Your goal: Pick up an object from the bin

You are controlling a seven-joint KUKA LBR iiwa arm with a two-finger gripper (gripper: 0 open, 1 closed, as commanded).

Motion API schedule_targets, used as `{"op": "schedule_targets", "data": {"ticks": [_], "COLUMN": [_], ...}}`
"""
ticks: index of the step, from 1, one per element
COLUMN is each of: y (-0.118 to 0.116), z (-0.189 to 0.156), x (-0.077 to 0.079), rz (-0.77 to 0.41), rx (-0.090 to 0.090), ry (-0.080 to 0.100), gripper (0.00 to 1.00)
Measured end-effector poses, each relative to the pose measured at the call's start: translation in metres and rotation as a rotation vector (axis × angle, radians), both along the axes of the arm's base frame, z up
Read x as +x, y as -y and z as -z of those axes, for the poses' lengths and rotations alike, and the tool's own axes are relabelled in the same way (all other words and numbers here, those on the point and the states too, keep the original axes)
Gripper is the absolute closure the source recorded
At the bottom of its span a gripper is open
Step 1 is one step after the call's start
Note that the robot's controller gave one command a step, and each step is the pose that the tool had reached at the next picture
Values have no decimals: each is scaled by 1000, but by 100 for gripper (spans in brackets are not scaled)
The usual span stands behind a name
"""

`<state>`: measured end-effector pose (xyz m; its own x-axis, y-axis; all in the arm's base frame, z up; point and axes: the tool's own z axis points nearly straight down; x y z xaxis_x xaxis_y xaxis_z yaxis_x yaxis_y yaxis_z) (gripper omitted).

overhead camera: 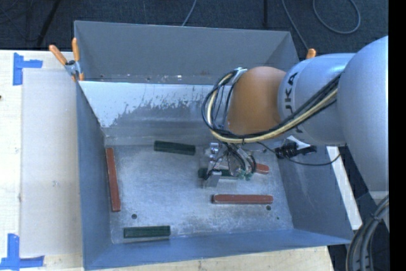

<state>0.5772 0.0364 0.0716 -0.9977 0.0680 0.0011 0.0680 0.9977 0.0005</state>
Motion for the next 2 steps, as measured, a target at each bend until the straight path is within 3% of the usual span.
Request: {"op": "schedule_targets", "data": {"ticks": [1,2], "y": [62,34], "z": [-51,-147], "x": [2,-31], "rz": [44,4], "rx": [-3,0], "ry": [6,8], "gripper": [100,100]}}
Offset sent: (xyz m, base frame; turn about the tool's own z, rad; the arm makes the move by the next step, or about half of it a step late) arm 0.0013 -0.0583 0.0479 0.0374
